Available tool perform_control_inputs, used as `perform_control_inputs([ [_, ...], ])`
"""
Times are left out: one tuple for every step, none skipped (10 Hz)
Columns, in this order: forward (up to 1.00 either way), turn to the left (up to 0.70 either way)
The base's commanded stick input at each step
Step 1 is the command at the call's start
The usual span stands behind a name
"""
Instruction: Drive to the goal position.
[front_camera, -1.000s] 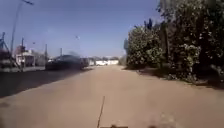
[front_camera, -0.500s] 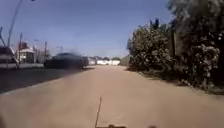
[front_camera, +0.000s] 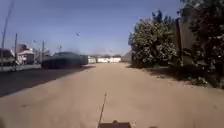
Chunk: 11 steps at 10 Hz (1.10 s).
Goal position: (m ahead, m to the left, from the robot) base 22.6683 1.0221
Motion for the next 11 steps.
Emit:
perform_control_inputs([
  [1.0, 0.0],
  [1.0, 0.0],
  [1.0, 0.0],
  [1.0, 0.0],
  [1.0, 0.0],
  [1.0, 0.0],
  [1.0, 0.0],
  [1.0, 0.0],
  [1.0, 0.0],
  [1.0, 0.0],
  [1.0, 0.0],
])
